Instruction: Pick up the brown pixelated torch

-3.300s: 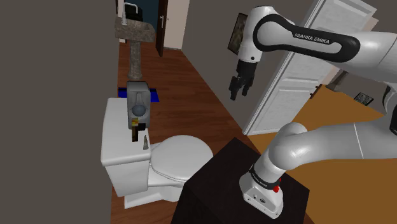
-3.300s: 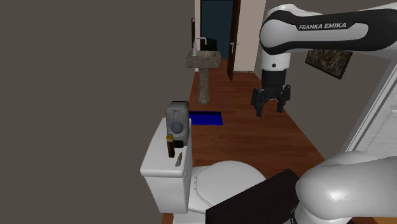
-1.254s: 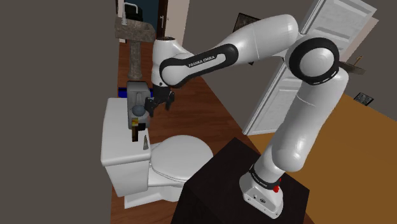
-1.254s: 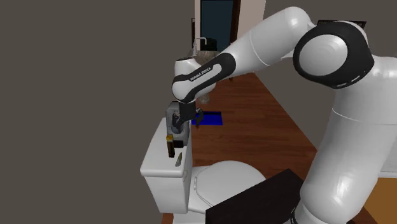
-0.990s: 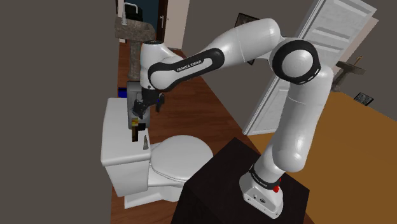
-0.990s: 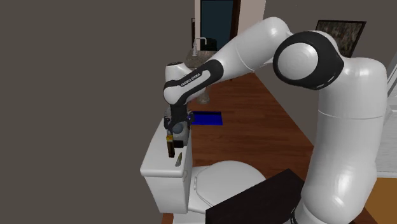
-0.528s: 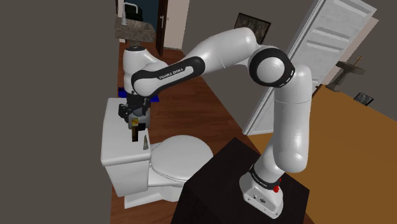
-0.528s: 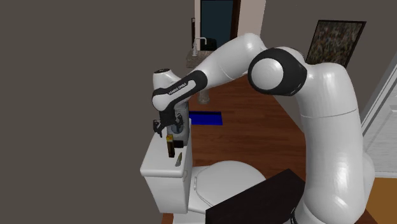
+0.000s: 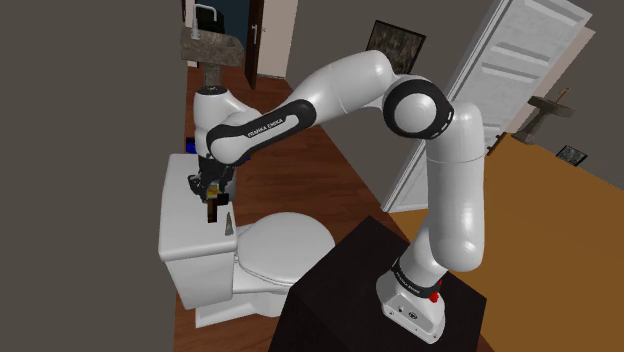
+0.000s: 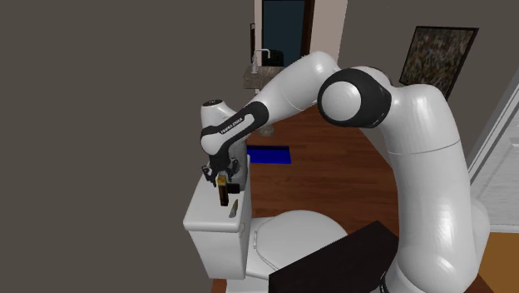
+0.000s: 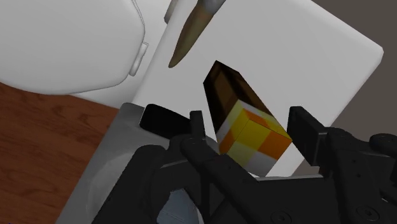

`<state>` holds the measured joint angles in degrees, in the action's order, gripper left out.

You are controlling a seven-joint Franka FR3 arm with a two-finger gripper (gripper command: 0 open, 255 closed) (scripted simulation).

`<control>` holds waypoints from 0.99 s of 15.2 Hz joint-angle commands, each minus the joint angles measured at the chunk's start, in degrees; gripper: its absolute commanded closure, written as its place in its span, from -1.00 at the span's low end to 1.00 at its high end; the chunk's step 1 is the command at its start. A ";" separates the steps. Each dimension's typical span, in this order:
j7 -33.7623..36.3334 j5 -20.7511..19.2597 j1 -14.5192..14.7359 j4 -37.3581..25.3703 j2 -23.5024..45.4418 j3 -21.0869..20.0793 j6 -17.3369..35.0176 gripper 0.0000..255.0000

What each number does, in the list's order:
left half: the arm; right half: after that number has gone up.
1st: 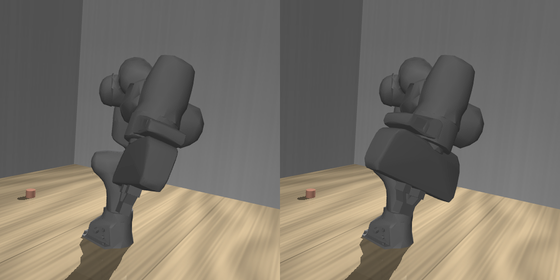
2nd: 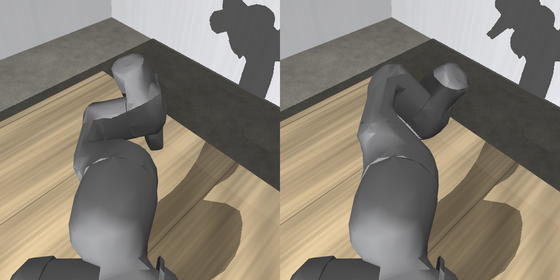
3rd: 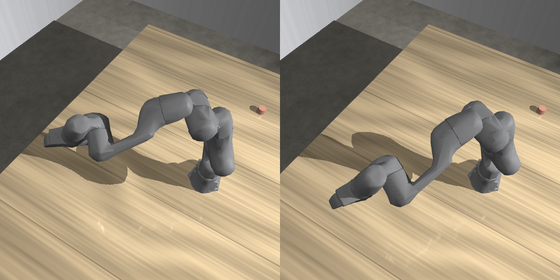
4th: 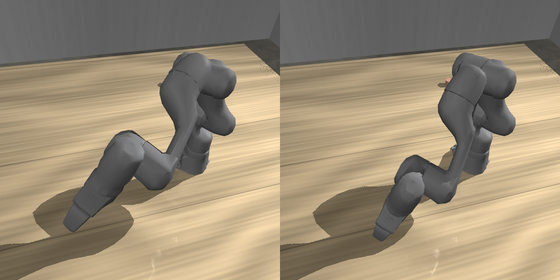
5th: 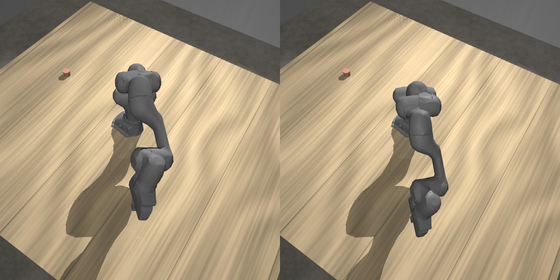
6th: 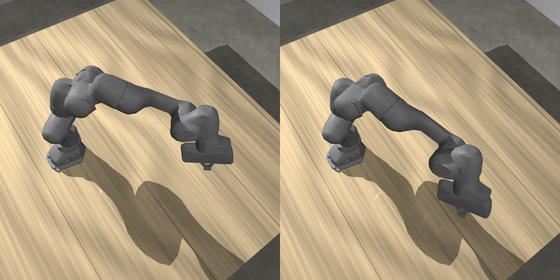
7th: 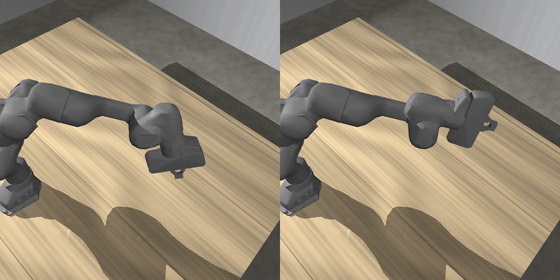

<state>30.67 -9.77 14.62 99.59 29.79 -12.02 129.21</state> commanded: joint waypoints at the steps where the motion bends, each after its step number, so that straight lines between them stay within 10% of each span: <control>1: 0.02 -0.02 0.00 0.12 0.03 0.01 0.17 1.00; 15: -0.55 0.74 -0.25 -1.20 -2.35 -0.42 -3.47 1.00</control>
<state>30.32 -9.16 14.46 98.81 27.72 -12.40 126.43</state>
